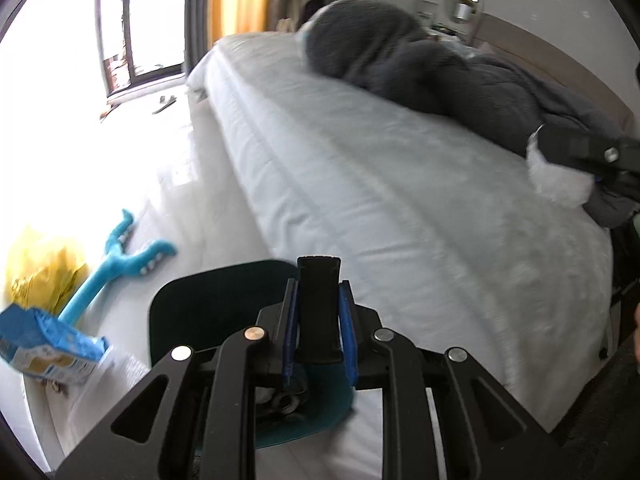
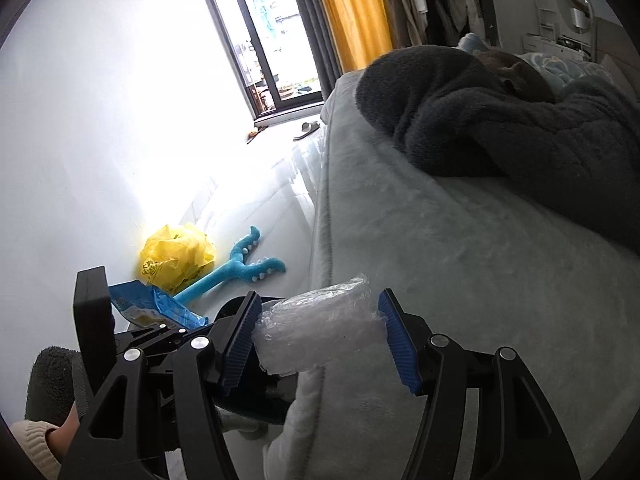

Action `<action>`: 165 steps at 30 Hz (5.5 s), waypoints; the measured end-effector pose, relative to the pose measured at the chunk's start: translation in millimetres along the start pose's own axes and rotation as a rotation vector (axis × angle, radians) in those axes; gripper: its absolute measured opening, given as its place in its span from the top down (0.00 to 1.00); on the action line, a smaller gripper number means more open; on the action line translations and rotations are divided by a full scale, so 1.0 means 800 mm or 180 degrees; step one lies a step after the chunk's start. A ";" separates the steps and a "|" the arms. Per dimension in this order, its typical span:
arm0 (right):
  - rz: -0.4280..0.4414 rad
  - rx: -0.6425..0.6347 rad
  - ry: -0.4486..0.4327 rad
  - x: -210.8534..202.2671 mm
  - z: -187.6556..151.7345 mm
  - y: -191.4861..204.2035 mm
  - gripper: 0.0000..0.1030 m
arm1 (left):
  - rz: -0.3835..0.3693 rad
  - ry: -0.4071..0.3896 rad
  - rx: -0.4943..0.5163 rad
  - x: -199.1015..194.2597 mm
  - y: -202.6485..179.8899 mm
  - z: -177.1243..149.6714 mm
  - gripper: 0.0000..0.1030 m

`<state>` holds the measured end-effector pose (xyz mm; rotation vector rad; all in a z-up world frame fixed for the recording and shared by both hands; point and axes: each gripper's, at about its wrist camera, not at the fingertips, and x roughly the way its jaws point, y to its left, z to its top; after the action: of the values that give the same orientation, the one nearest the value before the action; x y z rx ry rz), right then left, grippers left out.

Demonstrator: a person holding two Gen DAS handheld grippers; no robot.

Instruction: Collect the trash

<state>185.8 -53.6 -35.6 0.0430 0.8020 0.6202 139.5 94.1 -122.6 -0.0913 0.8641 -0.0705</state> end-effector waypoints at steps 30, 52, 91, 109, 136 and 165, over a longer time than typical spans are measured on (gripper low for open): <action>0.0140 -0.0342 0.0651 0.158 0.013 0.123 0.40 | 0.0142 0.0849 -0.0889 0.051 0.164 -0.081 0.27; -0.0047 -0.0438 0.1385 0.264 -0.036 0.153 0.40 | 0.0356 -0.0218 -0.0699 -0.075 0.200 -0.053 0.12; -0.0592 -0.0214 -0.0468 -0.135 -0.025 0.008 0.05 | 0.0642 -0.0946 -0.0260 -0.202 0.051 -0.006 0.03; -0.1069 -0.0288 -0.0846 -0.254 -0.097 -0.055 0.03 | 0.0506 -0.0980 -0.0085 -0.200 -0.019 -0.009 0.03; -0.0707 -0.0079 -0.0872 -0.264 -0.106 -0.068 0.03 | 0.0485 -0.0984 0.0016 -0.204 -0.056 -0.032 0.03; -0.0687 -0.0073 -0.0848 -0.262 -0.108 -0.065 0.03 | 0.0494 -0.0918 -0.0026 -0.202 -0.051 -0.028 0.03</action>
<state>42.3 -224.9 28.2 0.0173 0.5325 0.4084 16.4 68.2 -10.5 -0.0405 0.5809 0.0900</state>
